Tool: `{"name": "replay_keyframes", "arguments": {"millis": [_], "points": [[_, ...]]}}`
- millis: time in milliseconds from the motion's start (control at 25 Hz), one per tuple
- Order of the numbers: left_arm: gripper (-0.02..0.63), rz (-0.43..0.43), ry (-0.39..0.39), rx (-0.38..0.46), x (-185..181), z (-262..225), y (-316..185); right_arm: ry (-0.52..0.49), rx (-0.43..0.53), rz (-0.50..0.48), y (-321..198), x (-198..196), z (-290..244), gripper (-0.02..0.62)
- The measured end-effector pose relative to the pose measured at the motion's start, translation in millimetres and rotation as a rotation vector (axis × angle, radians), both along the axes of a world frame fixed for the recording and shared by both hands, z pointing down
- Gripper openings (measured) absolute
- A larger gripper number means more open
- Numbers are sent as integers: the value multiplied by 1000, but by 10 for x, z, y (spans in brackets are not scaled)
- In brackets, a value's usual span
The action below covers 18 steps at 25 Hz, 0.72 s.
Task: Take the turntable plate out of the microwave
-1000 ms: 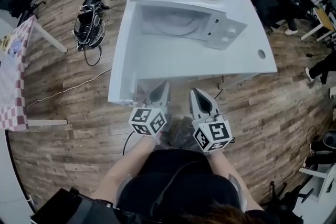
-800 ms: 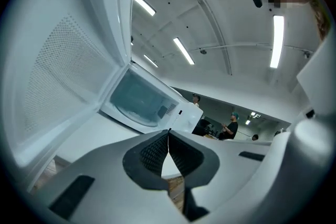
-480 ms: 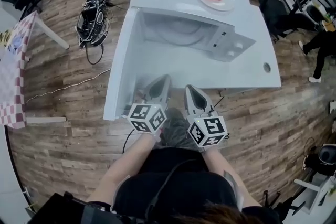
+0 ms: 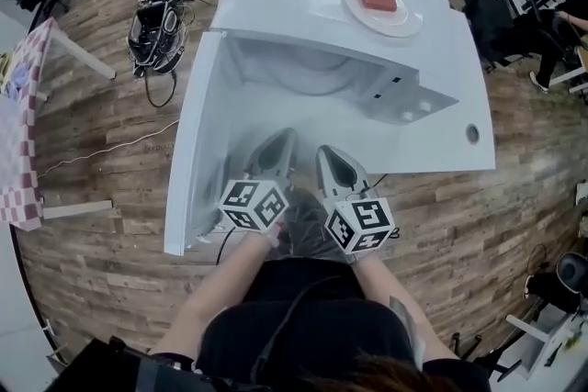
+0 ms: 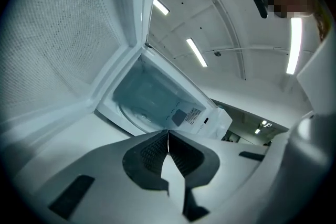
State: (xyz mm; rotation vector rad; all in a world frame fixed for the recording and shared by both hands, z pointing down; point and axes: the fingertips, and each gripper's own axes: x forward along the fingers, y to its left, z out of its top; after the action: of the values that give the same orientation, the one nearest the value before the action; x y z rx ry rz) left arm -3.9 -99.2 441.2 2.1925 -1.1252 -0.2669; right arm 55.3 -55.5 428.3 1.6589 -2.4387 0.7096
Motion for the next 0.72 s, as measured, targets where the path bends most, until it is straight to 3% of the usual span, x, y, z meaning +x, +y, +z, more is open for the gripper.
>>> {"name": "replay_keyframes", "arguments": {"millis": [440,720], "points": [[14,-11,1,-88,147,260,-305,-17,-92,2,-354,179,305,21],[14,0,29,-159,183,422,-428,-108,-170,9,-594,269,499,21]]}}
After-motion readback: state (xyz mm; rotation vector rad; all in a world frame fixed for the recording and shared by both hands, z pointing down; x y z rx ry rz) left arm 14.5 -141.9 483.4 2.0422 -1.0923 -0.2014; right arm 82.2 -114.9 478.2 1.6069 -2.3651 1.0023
